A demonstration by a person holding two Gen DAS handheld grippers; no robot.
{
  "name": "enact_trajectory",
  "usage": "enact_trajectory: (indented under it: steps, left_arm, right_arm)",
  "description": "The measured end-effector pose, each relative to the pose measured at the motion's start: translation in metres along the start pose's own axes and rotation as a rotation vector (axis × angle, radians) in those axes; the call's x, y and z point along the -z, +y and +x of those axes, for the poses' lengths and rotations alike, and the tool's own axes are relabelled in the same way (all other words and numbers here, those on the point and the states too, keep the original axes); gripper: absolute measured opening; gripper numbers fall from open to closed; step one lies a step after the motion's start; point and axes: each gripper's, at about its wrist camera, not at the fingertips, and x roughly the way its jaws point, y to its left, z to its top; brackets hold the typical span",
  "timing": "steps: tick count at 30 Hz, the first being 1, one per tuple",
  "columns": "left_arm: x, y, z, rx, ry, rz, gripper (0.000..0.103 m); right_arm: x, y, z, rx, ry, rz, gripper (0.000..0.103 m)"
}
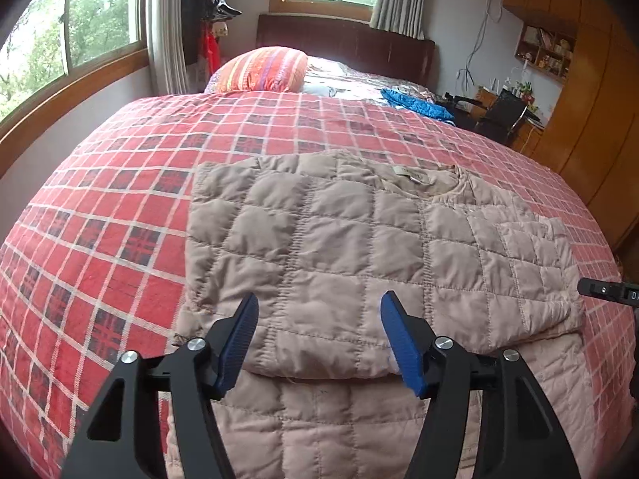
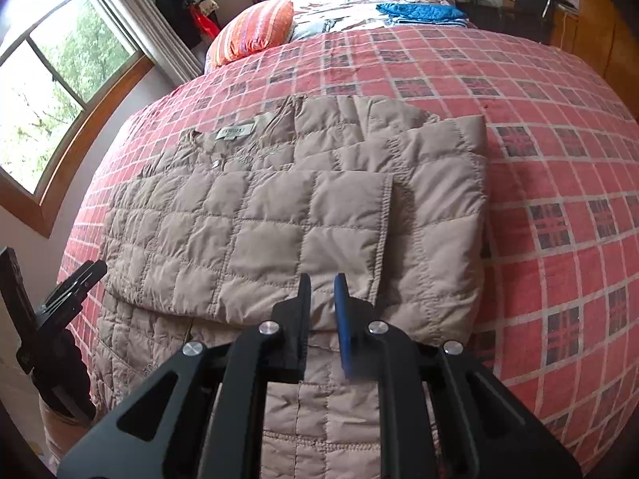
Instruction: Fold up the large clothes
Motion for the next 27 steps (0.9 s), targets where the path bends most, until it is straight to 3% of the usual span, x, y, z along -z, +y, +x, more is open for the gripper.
enact_trajectory:
  steps: [7, 14, 18, 20, 22, 27]
  left_arm:
    - [0.014, -0.001, 0.042, -0.049, 0.097, 0.021, 0.067]
    - [0.017, 0.0, 0.047, -0.058, 0.093, 0.034, 0.07]
    - [0.02, 0.012, 0.004, -0.018, 0.062, -0.003, 0.068]
    - [0.028, 0.024, -0.032, 0.013, 0.023, 0.001, 0.073]
    - [0.043, 0.039, -0.065, 0.025, -0.002, 0.019, 0.083]
    - [0.102, 0.076, -0.123, -0.05, -0.009, 0.076, 0.085]
  right_arm:
    - [0.003, -0.003, 0.052, 0.063, 0.104, 0.023, 0.011]
    - [0.005, 0.0, 0.061, 0.096, 0.098, 0.017, 0.012]
    - [0.024, 0.007, 0.003, -0.022, -0.008, -0.014, 0.03]
    - [0.043, 0.008, -0.031, -0.068, -0.064, -0.042, 0.049]
    - [0.072, 0.007, -0.066, -0.091, -0.103, -0.089, 0.052]
    - [0.154, -0.012, -0.111, -0.057, -0.104, -0.129, 0.056]
